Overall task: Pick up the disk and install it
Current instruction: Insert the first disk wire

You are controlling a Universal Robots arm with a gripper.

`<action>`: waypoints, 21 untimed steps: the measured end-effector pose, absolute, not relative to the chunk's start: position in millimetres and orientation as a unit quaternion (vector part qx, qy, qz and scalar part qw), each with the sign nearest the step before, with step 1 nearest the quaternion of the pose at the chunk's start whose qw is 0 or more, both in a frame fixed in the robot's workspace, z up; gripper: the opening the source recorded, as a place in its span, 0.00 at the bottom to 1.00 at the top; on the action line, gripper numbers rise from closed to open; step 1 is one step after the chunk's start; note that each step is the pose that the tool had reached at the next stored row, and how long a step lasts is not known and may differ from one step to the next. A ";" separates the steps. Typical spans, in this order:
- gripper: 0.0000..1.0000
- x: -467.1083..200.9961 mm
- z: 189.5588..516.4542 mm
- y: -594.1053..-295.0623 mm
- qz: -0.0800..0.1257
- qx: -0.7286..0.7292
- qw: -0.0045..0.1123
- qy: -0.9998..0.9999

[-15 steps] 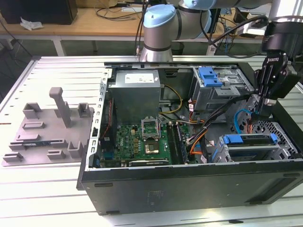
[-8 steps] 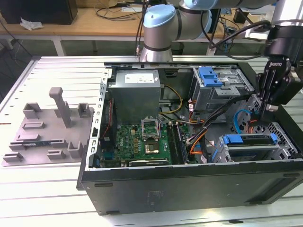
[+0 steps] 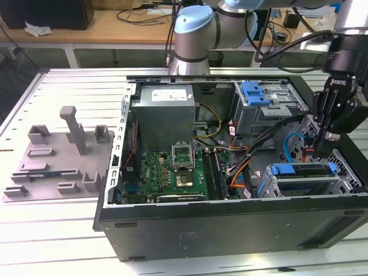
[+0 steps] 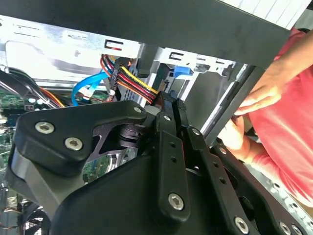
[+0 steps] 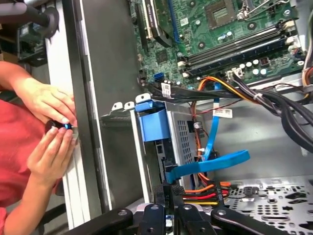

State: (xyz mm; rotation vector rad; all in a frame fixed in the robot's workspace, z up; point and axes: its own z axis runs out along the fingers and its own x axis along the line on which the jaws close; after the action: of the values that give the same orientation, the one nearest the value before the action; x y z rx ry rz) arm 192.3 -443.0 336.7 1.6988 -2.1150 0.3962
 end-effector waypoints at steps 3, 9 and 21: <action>0.16 191.1 337.4 -444.7 0.131 0.610 0.183 -0.760; 0.16 187.8 343.8 -449.8 0.121 0.613 0.164 -0.764; 0.16 181.5 348.4 -472.3 0.093 0.618 0.133 -0.769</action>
State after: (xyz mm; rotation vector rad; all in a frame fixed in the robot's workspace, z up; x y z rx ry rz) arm 181.5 -472.3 348.4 1.7925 -2.2315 0.2692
